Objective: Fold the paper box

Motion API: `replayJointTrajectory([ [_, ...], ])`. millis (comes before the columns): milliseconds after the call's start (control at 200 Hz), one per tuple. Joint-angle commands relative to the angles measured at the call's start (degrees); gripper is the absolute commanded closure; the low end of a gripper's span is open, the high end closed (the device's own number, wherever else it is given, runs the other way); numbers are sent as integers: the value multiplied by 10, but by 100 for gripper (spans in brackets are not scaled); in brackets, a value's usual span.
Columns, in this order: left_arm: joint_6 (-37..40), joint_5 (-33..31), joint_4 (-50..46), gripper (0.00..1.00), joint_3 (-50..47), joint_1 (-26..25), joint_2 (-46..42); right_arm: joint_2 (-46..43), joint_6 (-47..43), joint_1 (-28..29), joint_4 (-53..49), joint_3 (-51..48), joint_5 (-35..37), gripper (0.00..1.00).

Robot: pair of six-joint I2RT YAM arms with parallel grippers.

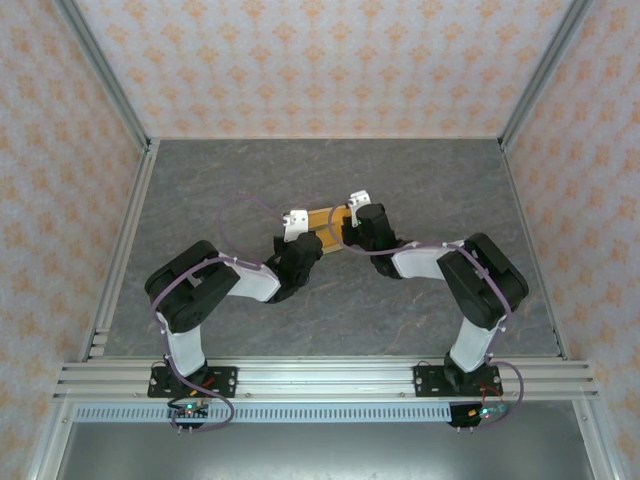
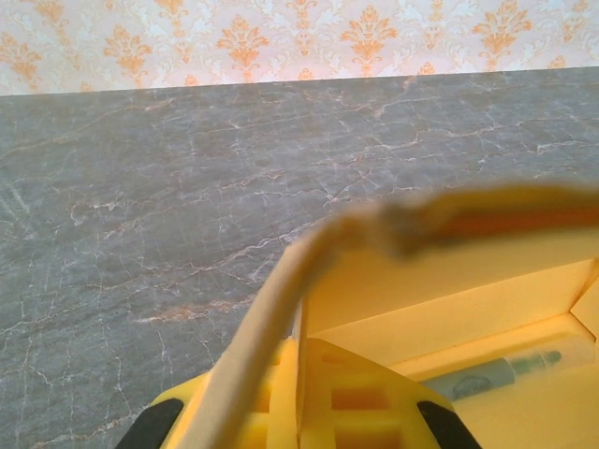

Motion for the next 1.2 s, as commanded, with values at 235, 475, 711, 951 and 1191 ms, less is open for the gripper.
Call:
replayJointTrajectory([
  [235,-4,-24,11,100,-28,-7,24,9,-9,10,31,-45,8,97],
  [475,-7,-37,17,100,-18,-6,59,16,-14,10,37,-46,9,97],
  [711,-22,-67,-12,100,7,-6,69,18,15,12,15,-32,35,96],
  [951,-27,-81,-57,100,37,10,65,15,72,42,-22,-7,131,97],
  [1191,-39,-80,-92,100,49,23,61,19,114,79,-47,8,209,97],
])
